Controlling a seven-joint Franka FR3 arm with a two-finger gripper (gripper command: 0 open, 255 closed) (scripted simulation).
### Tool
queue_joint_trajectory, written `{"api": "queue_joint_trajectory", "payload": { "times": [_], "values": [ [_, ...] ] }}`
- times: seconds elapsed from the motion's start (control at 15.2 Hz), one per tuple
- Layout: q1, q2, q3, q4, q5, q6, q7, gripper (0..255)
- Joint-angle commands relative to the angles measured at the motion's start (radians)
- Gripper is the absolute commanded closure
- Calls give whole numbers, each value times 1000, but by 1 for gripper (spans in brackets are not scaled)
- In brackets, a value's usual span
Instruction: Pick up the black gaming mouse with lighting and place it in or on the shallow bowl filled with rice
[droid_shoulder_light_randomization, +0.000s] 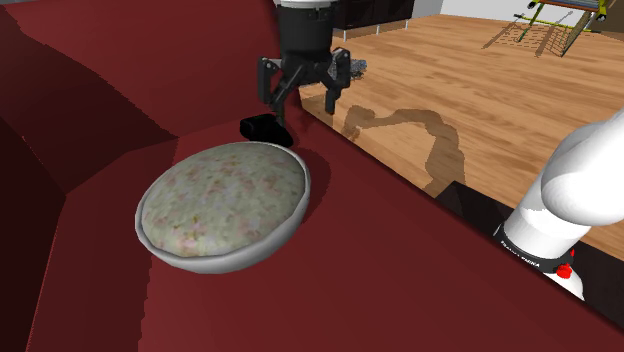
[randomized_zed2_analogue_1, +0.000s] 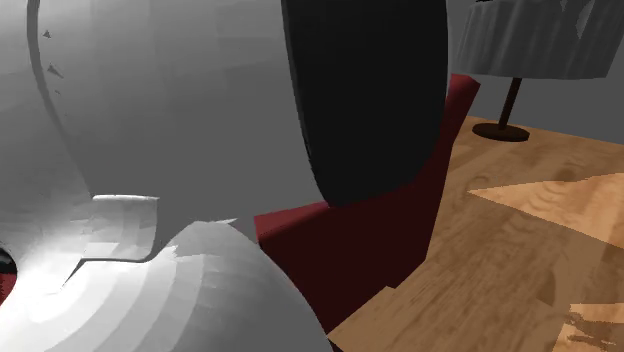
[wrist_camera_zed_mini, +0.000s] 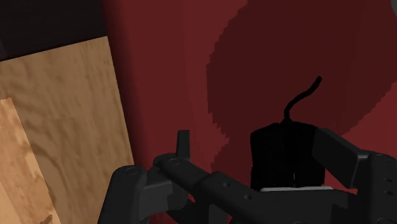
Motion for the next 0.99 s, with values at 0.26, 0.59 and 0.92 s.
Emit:
{"api": "queue_joint_trajectory", "payload": {
  "times": [0.26, 0.59, 0.92],
  "values": [
    [1, 158, 95, 113, -61, 25, 150, 0],
    [4, 163, 101, 50, -62, 92, 151, 0],
    [5, 166, 103, 31, -63, 113, 152, 0]
  ]
}}
